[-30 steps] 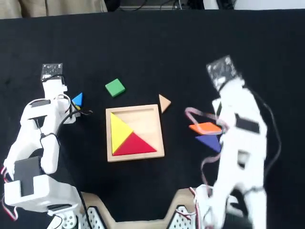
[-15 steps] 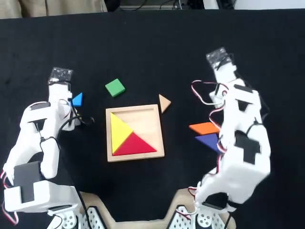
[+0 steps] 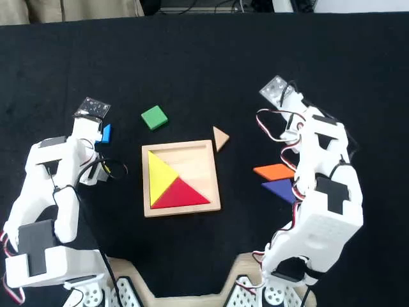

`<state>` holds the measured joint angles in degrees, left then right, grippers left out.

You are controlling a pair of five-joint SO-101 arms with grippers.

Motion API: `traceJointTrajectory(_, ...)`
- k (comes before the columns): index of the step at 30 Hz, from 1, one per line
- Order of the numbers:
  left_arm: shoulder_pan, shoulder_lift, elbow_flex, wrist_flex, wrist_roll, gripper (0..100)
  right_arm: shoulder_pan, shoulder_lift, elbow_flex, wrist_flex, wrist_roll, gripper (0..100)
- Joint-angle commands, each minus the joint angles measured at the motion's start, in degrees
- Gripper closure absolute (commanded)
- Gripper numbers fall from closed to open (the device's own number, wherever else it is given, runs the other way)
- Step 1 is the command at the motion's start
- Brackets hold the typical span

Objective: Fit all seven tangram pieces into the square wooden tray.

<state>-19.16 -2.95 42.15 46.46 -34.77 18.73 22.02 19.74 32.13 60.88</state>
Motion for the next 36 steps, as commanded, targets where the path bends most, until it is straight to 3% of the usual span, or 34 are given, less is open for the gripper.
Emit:
traceJointTrajectory(1,-0.13,-1.32,-1.71,0.88,-0.18,77,3.69,0.66,3.65,3.34,7.47,98.7)
traceJointTrajectory(7,0.92,-1.32,-2.77,0.97,0.00,77,5.71,-0.13,6.55,7.03,14.42,98.7)
traceJointTrajectory(13,3.03,-1.32,-2.86,1.05,0.09,77,5.98,-3.65,12.00,7.12,16.09,98.7)
traceJointTrajectory(22,3.74,-1.41,-3.12,1.05,0.18,77,8.26,-16.92,26.24,7.12,24.35,98.7)
traceJointTrajectory(27,3.65,-1.41,-4.88,2.55,4.48,77,8.35,-23.60,31.60,7.03,26.73,98.7)
traceJointTrajectory(31,4.53,-2.81,-10.95,11.16,11.34,77,8.18,-31.25,31.69,7.30,23.12,98.6)
traceJointTrajectory(36,11.30,-8.26,-10.07,16.62,23.65,77,3.43,-43.82,35.21,7.65,5.36,98.3)
